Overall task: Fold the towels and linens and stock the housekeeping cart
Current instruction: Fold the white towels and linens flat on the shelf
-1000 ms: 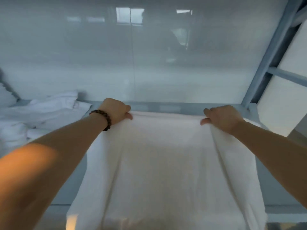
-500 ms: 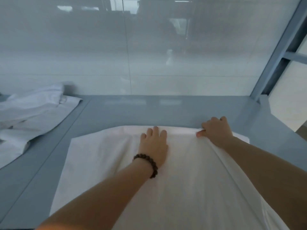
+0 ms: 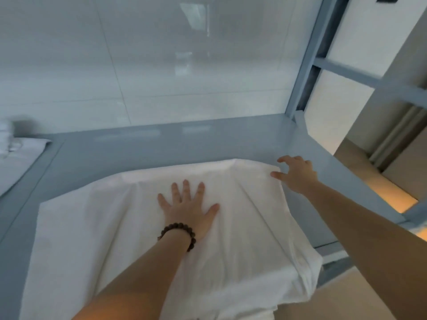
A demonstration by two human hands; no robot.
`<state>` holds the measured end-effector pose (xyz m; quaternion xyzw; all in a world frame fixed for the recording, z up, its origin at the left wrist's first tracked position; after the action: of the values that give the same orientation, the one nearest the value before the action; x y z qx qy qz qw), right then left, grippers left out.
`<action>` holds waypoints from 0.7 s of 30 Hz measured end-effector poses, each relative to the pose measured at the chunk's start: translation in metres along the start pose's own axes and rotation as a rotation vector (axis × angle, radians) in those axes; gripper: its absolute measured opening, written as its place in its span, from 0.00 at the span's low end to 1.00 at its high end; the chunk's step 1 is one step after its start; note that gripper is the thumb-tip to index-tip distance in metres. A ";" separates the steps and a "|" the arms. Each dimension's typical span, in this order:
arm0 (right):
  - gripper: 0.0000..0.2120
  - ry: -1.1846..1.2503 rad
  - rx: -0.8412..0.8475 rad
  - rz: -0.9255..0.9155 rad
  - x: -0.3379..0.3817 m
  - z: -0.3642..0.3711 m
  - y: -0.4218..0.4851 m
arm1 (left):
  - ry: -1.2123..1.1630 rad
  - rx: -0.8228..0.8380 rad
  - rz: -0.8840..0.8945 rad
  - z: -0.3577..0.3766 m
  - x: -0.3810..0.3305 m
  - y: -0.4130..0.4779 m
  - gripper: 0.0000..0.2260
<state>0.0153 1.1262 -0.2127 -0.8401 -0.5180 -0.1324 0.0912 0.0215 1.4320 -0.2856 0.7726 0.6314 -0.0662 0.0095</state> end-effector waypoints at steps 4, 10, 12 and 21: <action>0.37 0.026 0.185 0.002 -0.007 0.016 0.008 | 0.024 0.001 0.000 0.001 0.000 -0.001 0.39; 0.31 0.024 0.180 0.015 0.002 0.028 0.033 | 0.028 -0.043 -0.007 0.008 -0.001 0.005 0.39; 0.22 0.102 0.114 0.019 0.002 0.025 0.038 | 0.031 -0.046 -0.007 0.008 -0.002 0.005 0.39; 0.09 0.156 -0.073 -0.204 0.026 -0.029 0.071 | 0.042 -0.076 0.035 0.003 -0.002 -0.003 0.37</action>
<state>0.0862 1.1084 -0.1780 -0.7731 -0.5868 -0.2246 0.0865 0.0184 1.4305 -0.2884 0.7838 0.6200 -0.0256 0.0268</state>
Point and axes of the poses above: each hand's wrist, its own y-axis towards the middle knuckle, its own z-axis out of the palm, x = y × z, the point moved 3 cm from there along y, towards the middle knuckle, and after that the axes turned 1 degree about -y, right-handed, at the moved point
